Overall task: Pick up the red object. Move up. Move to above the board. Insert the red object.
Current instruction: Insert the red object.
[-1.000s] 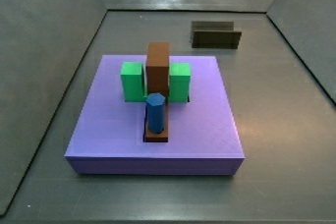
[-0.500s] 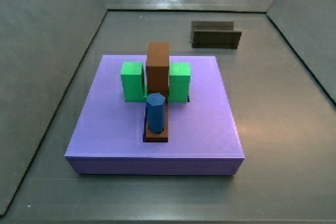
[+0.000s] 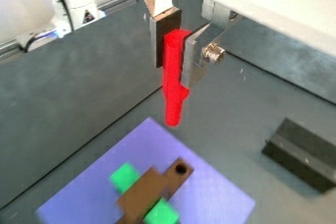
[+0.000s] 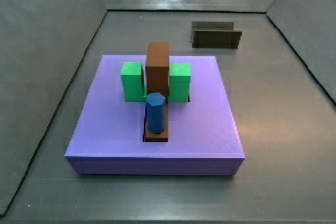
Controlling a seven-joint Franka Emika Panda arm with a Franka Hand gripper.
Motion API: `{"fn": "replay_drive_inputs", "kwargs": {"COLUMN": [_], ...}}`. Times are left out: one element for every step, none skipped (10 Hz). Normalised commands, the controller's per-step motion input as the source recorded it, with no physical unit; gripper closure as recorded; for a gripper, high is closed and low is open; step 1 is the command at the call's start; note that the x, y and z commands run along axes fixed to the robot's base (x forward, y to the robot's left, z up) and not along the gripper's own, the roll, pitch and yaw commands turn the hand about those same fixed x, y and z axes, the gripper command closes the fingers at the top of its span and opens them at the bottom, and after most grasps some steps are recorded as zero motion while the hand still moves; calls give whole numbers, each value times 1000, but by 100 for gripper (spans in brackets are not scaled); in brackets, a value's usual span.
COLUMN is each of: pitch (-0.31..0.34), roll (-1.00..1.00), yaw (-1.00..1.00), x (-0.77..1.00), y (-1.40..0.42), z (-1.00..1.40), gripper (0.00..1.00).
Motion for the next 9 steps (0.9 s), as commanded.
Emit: {"fn": "replay_drive_inputs", "kwargs": {"pitch": [-19, -39, -106, -110, -80, -24, 0, 0, -4], "roll": [266, 117, 40, 39, 69, 143, 10, -36, -41], "yaw": [0, 0, 0, -40, -57, -54, -111, -91, -97], "x": [-57, 89, 214, 123, 180, 34, 0, 0, 0], "y": [477, 0, -54, -69, 0, 0, 17, 0, 0], "z": [-543, -834, -1000, -1000, -1000, -994, -1000, -857, -711], "gripper": [100, 100, 100, 100, 100, 100, 100, 100, 100]}}
